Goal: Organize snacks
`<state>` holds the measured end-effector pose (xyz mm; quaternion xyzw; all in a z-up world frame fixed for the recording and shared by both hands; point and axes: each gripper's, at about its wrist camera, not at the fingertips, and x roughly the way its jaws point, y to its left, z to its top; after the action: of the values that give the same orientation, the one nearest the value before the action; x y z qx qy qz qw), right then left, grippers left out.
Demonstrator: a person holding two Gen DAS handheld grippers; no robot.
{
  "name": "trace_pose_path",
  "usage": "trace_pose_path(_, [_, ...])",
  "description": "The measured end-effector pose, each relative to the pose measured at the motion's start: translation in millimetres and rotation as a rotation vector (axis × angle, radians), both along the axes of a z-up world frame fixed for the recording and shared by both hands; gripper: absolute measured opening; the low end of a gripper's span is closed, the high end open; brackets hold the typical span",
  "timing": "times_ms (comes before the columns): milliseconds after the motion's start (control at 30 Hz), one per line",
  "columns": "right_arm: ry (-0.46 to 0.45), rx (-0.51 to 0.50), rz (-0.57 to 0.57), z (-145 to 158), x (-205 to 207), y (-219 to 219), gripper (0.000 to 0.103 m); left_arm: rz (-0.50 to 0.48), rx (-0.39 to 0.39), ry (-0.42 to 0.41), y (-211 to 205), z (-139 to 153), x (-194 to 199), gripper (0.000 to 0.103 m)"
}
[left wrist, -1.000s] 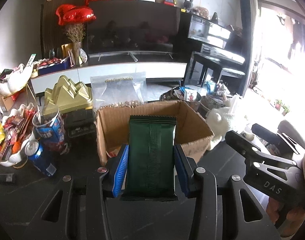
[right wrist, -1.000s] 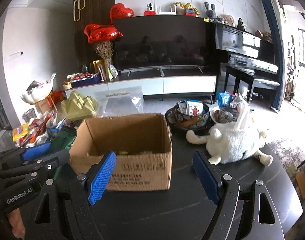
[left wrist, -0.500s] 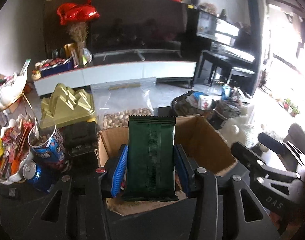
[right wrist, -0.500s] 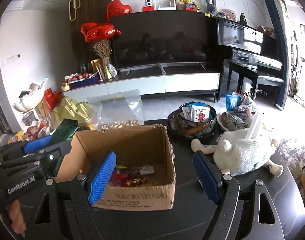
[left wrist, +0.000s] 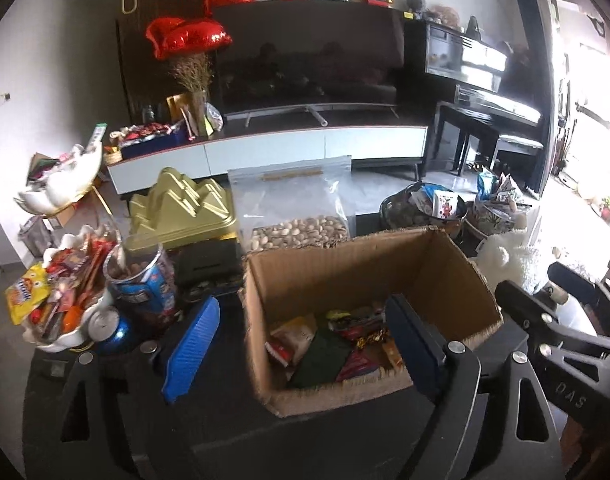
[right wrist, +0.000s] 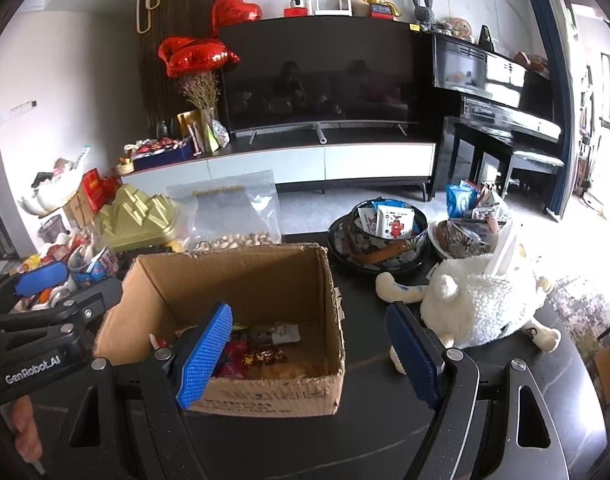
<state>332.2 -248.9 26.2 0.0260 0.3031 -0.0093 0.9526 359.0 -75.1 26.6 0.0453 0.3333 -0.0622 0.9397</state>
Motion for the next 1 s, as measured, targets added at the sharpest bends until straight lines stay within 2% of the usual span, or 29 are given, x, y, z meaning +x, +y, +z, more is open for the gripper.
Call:
trace_pose_path(367, [-0.04,-0.005,0.03,15.9,-57.6,8.3,0.08,0.048,0.021,-0.098,13.5,23.2,-74.8,0.102])
trace_pose_path(833, [-0.102,-0.012,0.028,24.4,-140.6,12.7,0.087,0.096,0.034,-0.22,21.6,37.1,-162.9,0.103])
trace_pose_path(1000, [-0.111,-0.027,0.005,26.2,-165.0,13.8,0.091,0.109,0.033,-0.227,27.5,37.0,-186.2,0.103])
